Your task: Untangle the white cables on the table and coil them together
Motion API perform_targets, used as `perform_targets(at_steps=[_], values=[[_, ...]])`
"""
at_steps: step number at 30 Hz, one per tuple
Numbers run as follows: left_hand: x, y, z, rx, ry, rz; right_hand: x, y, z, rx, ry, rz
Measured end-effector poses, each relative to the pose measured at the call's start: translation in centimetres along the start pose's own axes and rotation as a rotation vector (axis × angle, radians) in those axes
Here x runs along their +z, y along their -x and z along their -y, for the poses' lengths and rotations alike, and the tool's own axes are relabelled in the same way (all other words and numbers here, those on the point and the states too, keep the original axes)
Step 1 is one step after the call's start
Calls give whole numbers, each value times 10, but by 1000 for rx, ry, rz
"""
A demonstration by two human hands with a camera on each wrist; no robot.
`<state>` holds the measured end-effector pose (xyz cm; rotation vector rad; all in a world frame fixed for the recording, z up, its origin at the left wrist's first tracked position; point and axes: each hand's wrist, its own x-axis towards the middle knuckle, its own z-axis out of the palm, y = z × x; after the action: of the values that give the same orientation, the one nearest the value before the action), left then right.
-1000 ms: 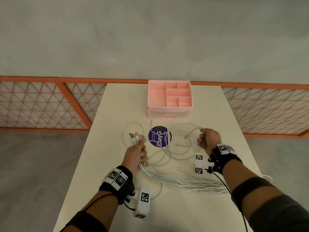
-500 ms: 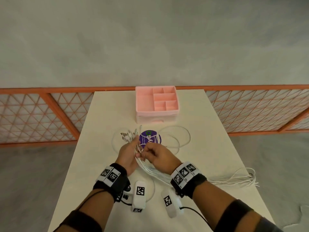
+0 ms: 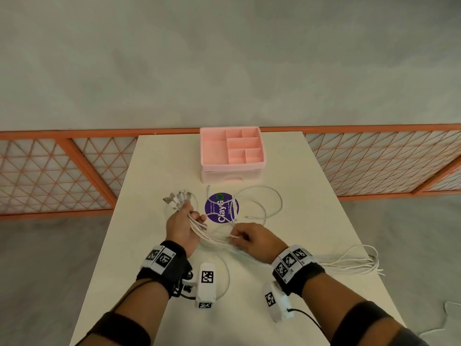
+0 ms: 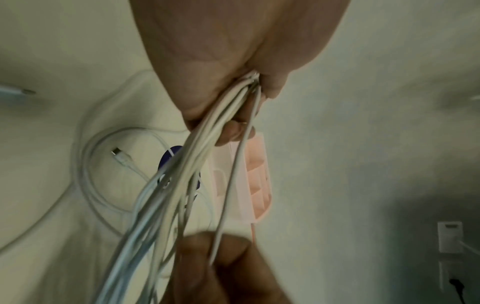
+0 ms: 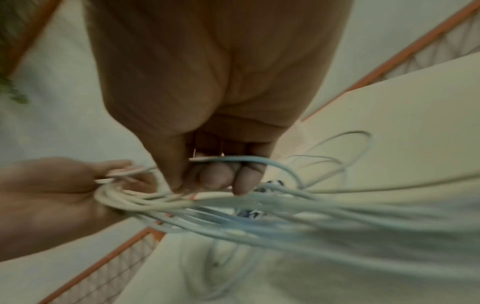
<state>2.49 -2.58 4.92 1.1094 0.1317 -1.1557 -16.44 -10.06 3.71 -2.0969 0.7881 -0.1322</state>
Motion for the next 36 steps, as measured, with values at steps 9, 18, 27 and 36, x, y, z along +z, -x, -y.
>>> perform_targets(at_steps=[9, 18, 27, 36], values=[[17, 19, 0, 21, -117, 221, -37, 3, -56, 441, 201, -268], [33, 22, 2, 317, -391, 267, -61, -7, 38, 150, -692, -174], [27, 19, 6, 274, -384, 355, -75, -15, 73, -123, -842, -324], [9, 6, 16, 225, -393, 181, -89, -17, 45, 300, 140, -347]])
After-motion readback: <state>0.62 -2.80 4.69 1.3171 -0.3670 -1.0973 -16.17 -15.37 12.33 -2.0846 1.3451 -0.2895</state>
